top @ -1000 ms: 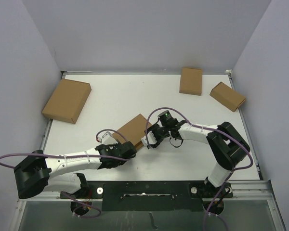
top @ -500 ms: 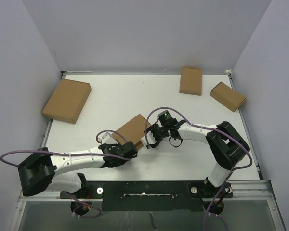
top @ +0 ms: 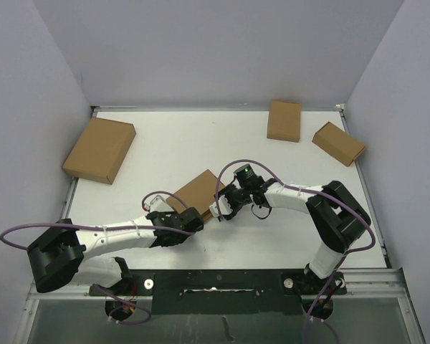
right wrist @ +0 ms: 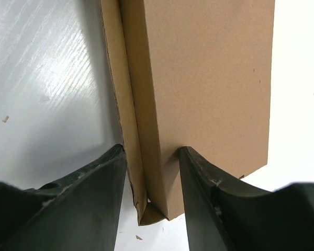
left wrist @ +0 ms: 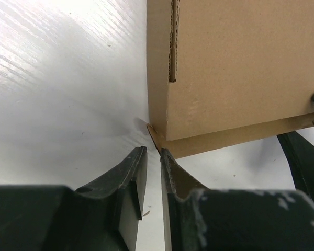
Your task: Fold the paper box
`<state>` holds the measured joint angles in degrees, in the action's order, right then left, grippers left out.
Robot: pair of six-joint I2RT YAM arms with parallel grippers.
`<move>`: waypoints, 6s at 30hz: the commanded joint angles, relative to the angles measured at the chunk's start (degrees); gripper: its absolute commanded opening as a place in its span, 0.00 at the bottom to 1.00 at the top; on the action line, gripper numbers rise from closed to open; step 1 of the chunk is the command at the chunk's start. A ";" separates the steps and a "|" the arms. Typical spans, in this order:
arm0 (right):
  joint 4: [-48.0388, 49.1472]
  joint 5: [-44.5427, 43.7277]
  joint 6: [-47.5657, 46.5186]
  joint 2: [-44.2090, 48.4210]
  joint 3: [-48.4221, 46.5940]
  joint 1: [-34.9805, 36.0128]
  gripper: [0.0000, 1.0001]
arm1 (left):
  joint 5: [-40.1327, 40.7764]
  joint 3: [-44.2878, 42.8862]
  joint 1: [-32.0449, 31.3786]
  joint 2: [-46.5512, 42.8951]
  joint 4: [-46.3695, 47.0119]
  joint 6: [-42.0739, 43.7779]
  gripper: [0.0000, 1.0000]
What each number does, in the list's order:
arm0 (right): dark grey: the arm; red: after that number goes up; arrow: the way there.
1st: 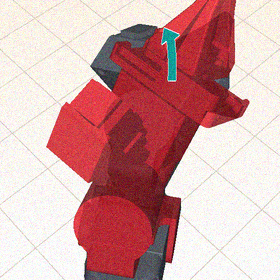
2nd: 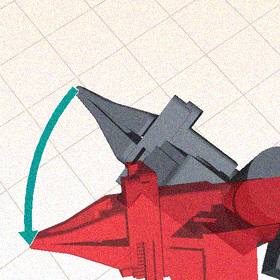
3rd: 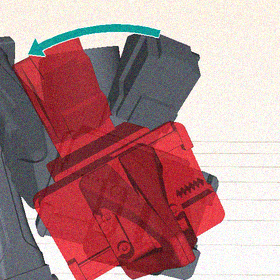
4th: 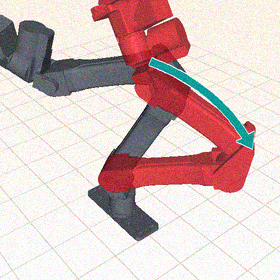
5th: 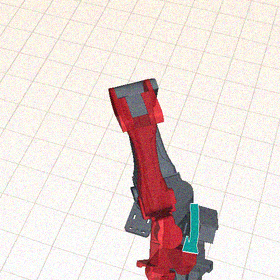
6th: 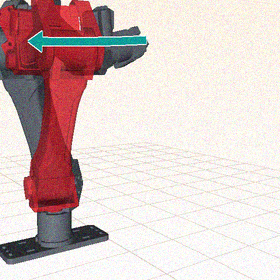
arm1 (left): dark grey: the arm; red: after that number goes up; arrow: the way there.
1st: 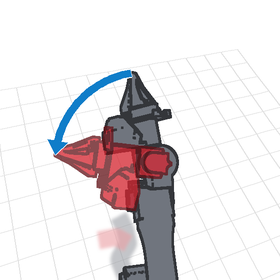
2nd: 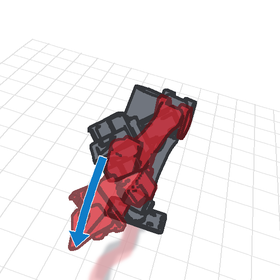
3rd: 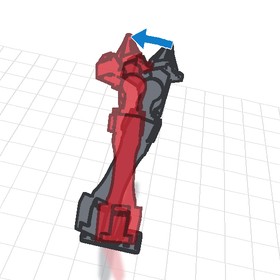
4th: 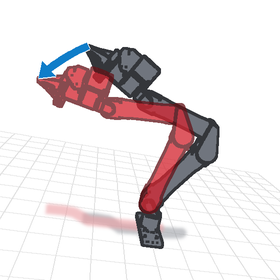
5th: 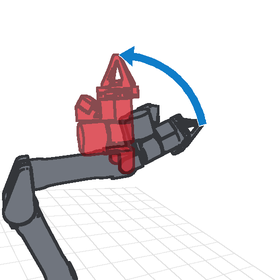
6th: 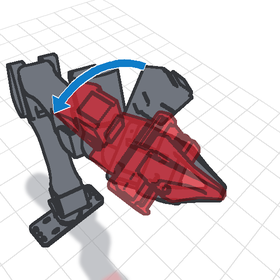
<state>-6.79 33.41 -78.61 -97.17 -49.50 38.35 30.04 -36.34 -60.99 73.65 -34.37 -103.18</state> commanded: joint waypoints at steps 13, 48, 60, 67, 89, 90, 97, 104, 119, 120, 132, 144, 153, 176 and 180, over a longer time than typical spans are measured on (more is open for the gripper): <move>-3.44 0.61 0.91 -1.27 -0.60 1.18 0.43 | 0.25 -2.63 0.52 3.30 0.22 1.23 0.08; -4.20 0.43 0.74 -1.89 -0.99 1.29 0.41 | -4.83 -14.57 1.05 13.09 -9.38 5.05 0.05; -4.45 0.51 0.74 -2.13 -1.11 1.50 0.40 | -8.11 -15.12 3.65 13.51 -8.40 8.69 0.05; -4.59 0.52 0.74 -2.11 -1.17 1.58 0.40 | -8.57 -16.31 4.21 14.26 -9.22 9.92 0.06; -4.94 0.52 0.65 -2.52 -1.31 1.65 0.40 | -5.82 -16.12 4.65 8.75 -13.34 8.52 0.21; -4.97 0.52 0.65 -2.56 -1.31 1.67 0.40 | -5.83 -15.99 4.70 8.53 -13.13 8.53 0.21; -5.04 0.52 0.65 -2.62 -1.31 1.74 0.40 | -6.16 -14.81 4.82 8.22 -12.55 7.80 0.21; -5.06 0.52 0.57 -2.68 -1.39 1.75 0.40 | -6.66 -13.55 3.93 6.83 -14.11 6.35 0.22; -5.16 0.52 0.56 -2.76 -1.31 1.82 0.40 | -5.93 -12.19 4.46 7.90 -11.95 6.49 0.24; -5.21 0.54 0.56 -2.72 -1.35 1.86 0.40 | -5.88 -12.37 4.60 8.28 -11.83 6.53 0.23; -5.26 0.60 0.47 -2.69 -1.39 1.90 0.40 | -6.58 -12.54 4.74 10.79 -10.39 7.21 0.10; -5.27 0.55 0.47 -2.77 -1.39 1.96 0.40 | -4.29 -14.22 3.25 9.71 -12.94 6.24 0.22; -5.28 0.52 0.47 -2.81 -1.47 2.08 0.40 | -1.31 -12.92 0.31 10.11 -11.93 1.53 0.24; -5.44 0.43 0.46 -2.94 -1.57 2.31 0.40 | 3.29 -11.21 -2.67 9.25 -15.10 -6.92 0.25; -5.54 0.43 0.41 -3.03 -1.58 2.26 0.40 | 4.00 -10.90 -2.82 9.16 -16.81 -8.61 0.25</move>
<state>-7.40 33.17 -79.05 -98.17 -50.92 39.75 30.44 -47.16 -63.40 83.55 -47.00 -108.03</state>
